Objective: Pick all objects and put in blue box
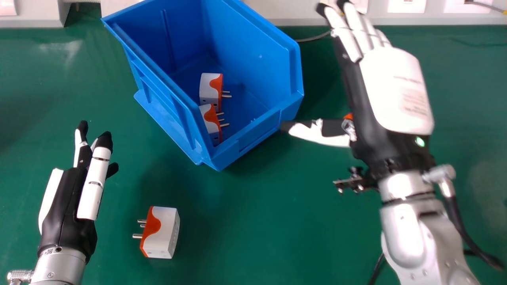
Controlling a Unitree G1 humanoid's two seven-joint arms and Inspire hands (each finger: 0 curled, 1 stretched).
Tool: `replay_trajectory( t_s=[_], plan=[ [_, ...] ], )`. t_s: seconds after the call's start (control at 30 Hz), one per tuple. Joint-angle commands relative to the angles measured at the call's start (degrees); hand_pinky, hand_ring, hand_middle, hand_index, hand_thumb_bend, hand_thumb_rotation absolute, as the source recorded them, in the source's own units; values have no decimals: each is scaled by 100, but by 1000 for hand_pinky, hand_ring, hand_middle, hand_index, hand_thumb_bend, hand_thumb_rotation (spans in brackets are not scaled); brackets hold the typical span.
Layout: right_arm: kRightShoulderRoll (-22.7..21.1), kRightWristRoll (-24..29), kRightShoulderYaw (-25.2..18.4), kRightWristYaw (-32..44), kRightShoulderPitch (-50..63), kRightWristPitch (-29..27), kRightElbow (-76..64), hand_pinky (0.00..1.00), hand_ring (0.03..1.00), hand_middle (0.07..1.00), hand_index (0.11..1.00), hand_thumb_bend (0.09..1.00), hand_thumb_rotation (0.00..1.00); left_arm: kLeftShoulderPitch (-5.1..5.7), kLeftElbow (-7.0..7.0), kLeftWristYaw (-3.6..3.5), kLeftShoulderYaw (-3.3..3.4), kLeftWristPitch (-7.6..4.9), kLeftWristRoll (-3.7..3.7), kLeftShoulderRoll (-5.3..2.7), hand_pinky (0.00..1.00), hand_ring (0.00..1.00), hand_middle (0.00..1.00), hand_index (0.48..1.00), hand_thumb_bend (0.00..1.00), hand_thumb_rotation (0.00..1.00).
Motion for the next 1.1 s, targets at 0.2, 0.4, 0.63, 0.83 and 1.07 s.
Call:
replay_trajectory(
  t_s=[0.2, 0.4, 0.63, 0.83, 1.07],
  plan=[
    [134, 70, -464, -297, 499, -123, 9, 859, 919, 945, 913, 672, 226, -51, -9, -121, 95, -114, -135, 64, 927, 975, 981, 1000, 404, 1000],
    [204, 11, -577, -125, 457, 174, 272, 850, 910, 936, 912, 676, 229, -52, 45, -151, 122, -173, -155, 82, 941, 983, 986, 1000, 410, 1000],
    [205, 87, -664, -144, 34, 311, 1108, 836, 910, 934, 910, 676, 232, -57, -19, -121, 116, -79, -166, 56, 942, 984, 987, 1000, 407, 1000],
    [147, 116, -654, -127, -665, 407, 2258, 832, 907, 932, 904, 673, 230, -54, -39, -115, 115, -63, -183, 45, 940, 983, 987, 1000, 401, 1000],
    [86, 193, -572, 23, -1482, 599, 3361, 828, 898, 929, 900, 668, 235, -7, -103, -89, 106, -35, -182, 45, 939, 983, 986, 1000, 401, 1000]
  ],
)
